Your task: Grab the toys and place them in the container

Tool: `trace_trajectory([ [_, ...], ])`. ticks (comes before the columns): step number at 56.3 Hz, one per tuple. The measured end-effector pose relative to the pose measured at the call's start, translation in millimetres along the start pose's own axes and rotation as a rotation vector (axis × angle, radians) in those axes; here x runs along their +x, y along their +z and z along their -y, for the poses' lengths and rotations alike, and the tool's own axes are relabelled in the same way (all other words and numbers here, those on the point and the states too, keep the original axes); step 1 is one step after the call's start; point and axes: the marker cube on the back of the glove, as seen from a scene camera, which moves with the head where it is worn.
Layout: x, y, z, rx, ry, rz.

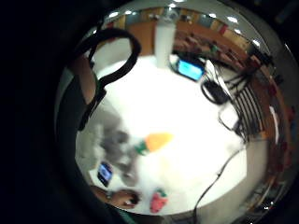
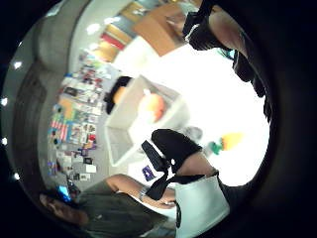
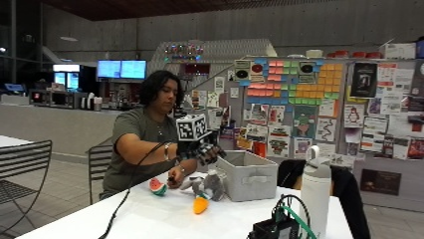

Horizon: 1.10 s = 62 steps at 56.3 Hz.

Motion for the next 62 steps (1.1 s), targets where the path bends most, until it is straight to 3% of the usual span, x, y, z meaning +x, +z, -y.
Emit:
trace_trajectory([
  [18,93,117,-30,-0.298,0.123,-0.261],
  [29,95,131,-28,-0.053,0.053,-0.22],
  [34,84,105,-34,0.045,0.024,-0.182],
  [41,52,25,-45,0.205,-0.055,-0.027],
  [52,-56,-95,-74,0.386,-0.291,0.124],
  [62,-147,-135,-67,0.43,-0.526,0.144],
])
